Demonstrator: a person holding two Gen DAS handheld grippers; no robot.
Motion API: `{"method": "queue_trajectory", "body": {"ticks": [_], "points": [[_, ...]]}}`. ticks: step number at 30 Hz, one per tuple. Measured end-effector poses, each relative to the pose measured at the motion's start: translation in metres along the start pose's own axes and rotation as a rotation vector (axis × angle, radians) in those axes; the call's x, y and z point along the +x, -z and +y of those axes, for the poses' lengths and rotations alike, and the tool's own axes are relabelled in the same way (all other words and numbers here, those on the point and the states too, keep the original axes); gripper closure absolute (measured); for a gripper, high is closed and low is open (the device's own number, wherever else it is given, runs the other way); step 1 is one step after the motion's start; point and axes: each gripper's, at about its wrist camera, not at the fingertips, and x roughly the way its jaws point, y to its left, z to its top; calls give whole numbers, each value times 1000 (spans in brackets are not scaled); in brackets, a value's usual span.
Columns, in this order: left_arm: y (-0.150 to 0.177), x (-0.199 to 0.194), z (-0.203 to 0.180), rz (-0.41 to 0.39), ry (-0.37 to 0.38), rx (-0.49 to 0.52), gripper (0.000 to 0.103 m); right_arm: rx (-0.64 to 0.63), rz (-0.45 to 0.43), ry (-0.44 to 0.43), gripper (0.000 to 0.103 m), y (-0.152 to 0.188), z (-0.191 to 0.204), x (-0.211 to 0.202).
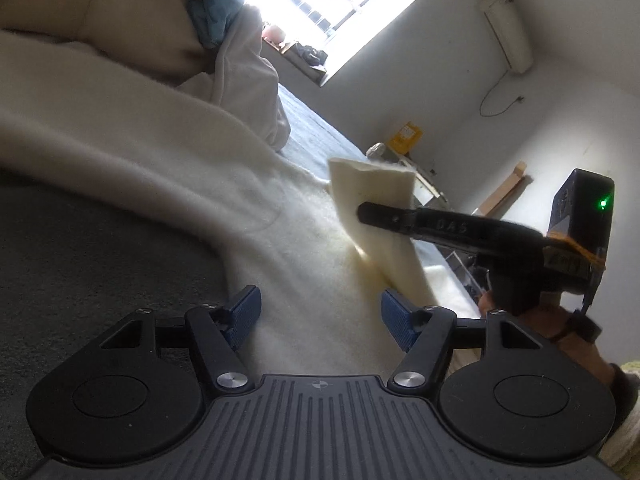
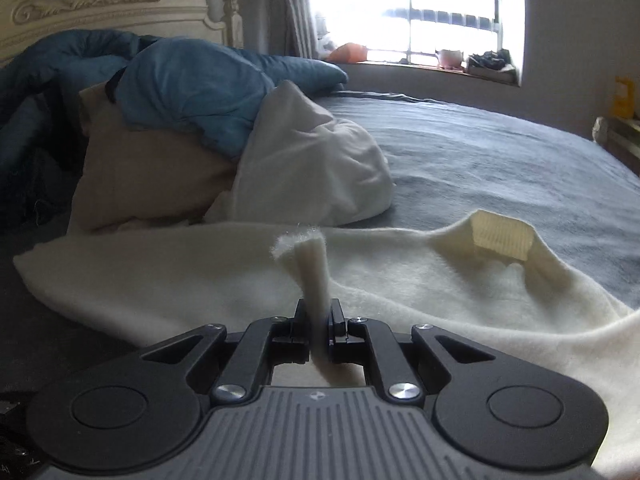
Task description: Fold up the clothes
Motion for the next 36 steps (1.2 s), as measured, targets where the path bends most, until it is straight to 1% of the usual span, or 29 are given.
{"method": "queue_trajectory", "body": {"ticks": [3,5,7,8,9,11,13,14,16,18,20,22,23,25,26,28,29,32,34,36], "points": [[1,-1,3,-2,8,-21,37,-84,59,49,94,9,22,16],[1,-3,4,-6,7,-31,37,-116,108,73,93,17,31,28],[1,-5,8,-10,8,-48,36,-148,144,77,89,23,38,36],[1,-5,10,-12,9,-59,36,-164,142,76,83,24,41,36],[0,-6,12,-14,11,-71,36,-169,143,65,82,23,42,33],[0,-7,17,-17,13,-93,36,-144,141,35,66,19,38,23],[-1,-7,19,-20,19,-98,36,-73,106,-12,62,14,26,2],[-1,-6,19,-22,22,-100,36,-20,84,-42,62,11,17,-11],[-1,-7,19,-26,24,-97,36,130,34,-111,62,6,-9,-46],[-2,-6,18,-31,23,-95,36,296,-24,-179,62,6,-41,-91],[-2,-8,17,-40,13,-89,36,422,-96,-213,62,12,-75,-143],[-2,-10,13,-49,-4,-70,36,492,-175,-194,62,26,-105,-200],[-2,-12,11,-52,-16,-53,36,517,-213,-170,61,34,-120,-228],[-1,-14,-2,-55,-56,31,36,527,-273,-92,61,55,-148,-283],[0,-16,-9,-57,-77,75,36,517,-285,-40,60,67,-159,-303],[4,-15,-30,-58,-120,189,36,487,-268,74,60,87,-178,-329],[6,-14,-40,-53,-137,239,36,475,-251,119,60,97,-186,-332],[12,-1,-71,-35,-169,365,35,447,-200,209,60,123,-210,-322],[15,12,-92,-18,-203,448,35,418,-160,228,60,136,-221,-296],[18,29,-113,3,-234,542,35,398,-122,219,60,146,-231,-262]]}}
